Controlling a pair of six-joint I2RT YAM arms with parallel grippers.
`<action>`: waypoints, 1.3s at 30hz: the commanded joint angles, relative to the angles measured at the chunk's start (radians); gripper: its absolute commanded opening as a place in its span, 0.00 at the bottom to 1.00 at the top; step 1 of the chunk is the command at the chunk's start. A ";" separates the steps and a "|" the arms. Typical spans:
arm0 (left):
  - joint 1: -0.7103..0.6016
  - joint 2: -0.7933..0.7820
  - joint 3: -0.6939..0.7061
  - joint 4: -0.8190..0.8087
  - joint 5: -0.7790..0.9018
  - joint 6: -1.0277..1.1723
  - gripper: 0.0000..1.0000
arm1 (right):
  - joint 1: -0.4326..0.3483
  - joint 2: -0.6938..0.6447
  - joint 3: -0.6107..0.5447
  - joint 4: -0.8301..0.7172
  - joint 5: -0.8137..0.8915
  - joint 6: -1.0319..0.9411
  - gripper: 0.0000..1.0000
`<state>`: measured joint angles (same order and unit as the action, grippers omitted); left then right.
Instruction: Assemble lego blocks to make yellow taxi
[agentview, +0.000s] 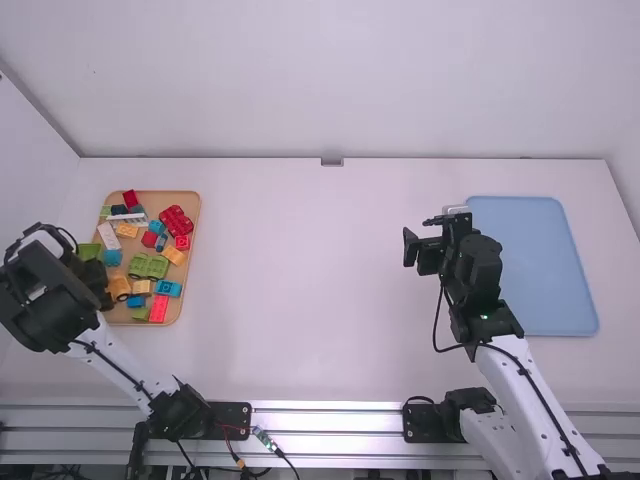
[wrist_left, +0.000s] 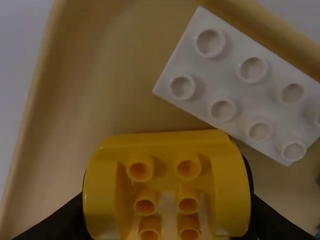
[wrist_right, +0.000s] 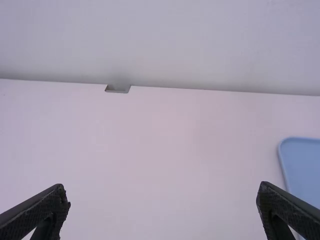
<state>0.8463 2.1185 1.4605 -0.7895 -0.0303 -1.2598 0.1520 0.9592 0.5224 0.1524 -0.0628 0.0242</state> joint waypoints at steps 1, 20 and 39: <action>0.003 0.011 0.012 -0.011 -0.006 0.010 0.35 | -0.001 0.000 0.021 -0.003 0.005 0.002 0.99; 0.003 -0.030 0.012 0.004 0.062 0.122 0.02 | -0.001 0.000 0.021 -0.002 0.005 0.001 0.99; -0.138 -0.249 0.012 -0.116 0.049 0.068 0.02 | -0.001 0.000 0.021 -0.003 0.004 0.002 0.99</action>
<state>0.7555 1.8912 1.4605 -0.8860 -0.0067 -1.1599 0.1524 0.9592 0.5224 0.1524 -0.0620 0.0238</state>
